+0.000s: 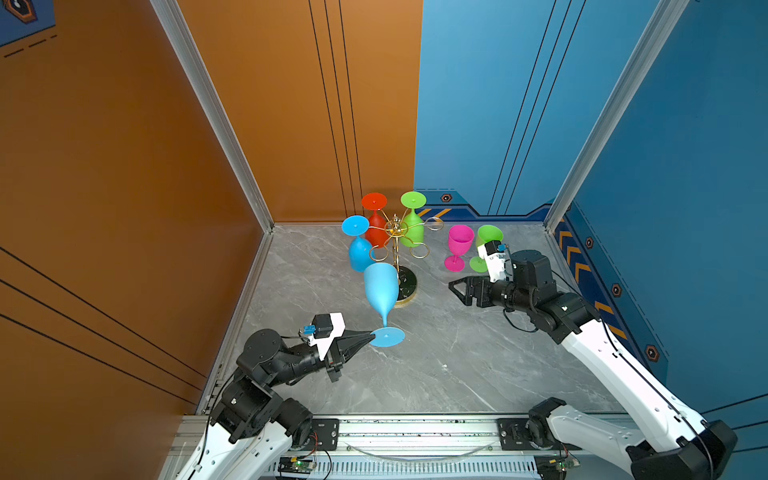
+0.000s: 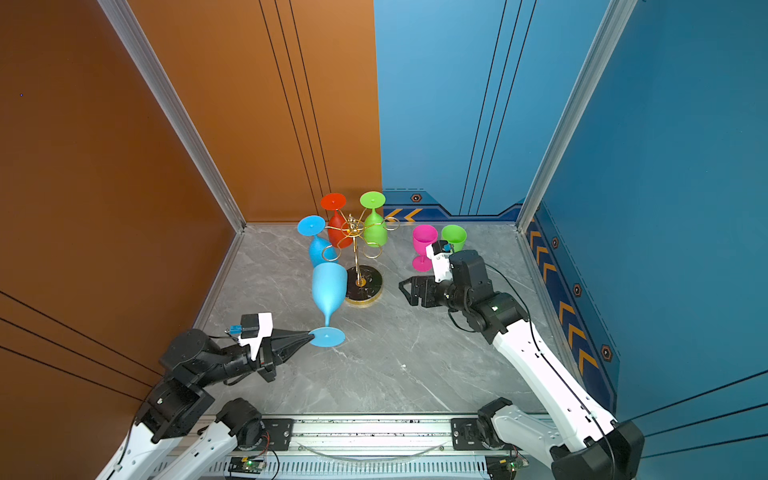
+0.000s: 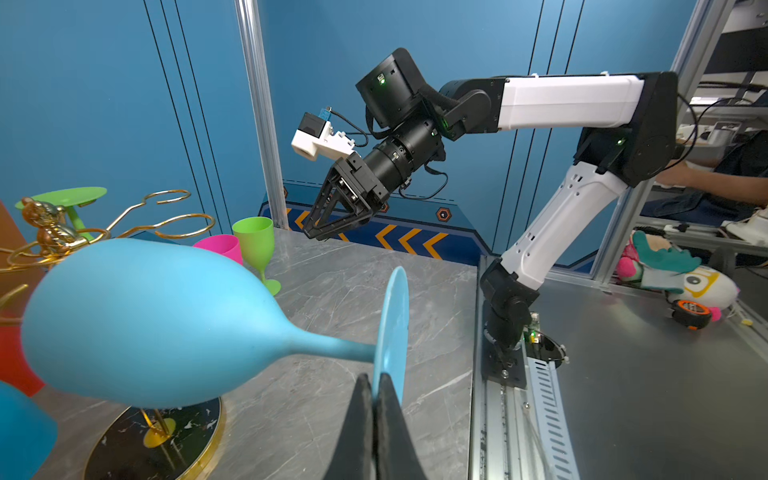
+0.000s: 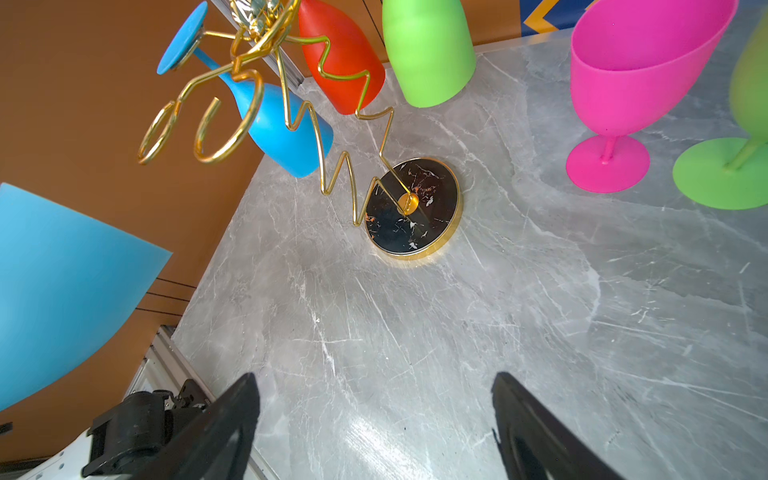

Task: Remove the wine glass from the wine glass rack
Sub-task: 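Carry the blue glass toward the robot with the left gripper while the right reaches in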

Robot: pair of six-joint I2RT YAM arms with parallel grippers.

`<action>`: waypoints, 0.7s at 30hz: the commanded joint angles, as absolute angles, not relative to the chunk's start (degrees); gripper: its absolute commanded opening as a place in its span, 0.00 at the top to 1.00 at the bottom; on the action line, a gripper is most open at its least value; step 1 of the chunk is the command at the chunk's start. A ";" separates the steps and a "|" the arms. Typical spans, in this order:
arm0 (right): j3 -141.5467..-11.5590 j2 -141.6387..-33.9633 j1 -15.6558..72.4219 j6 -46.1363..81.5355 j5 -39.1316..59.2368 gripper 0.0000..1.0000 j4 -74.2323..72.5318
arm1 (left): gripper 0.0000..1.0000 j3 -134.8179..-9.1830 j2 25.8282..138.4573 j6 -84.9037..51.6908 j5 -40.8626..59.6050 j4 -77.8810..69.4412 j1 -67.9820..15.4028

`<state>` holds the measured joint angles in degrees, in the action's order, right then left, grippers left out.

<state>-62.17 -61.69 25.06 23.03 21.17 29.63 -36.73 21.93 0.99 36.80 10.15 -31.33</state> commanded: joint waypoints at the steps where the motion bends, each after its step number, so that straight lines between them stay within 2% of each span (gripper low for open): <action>1: -64.99 -61.87 24.45 23.03 23.06 0.11 33.59 | 1.00 -35.92 21.01 6.30 33.41 9.71 -32.47; 13: -66.58 -64.04 23.91 23.12 25.13 0.12 35.19 | 1.00 -36.25 21.80 15.15 27.92 14.70 -37.58; 21: -69.62 -66.34 23.67 22.63 27.13 0.12 38.07 | 1.00 -34.16 22.25 24.53 19.01 18.02 -44.40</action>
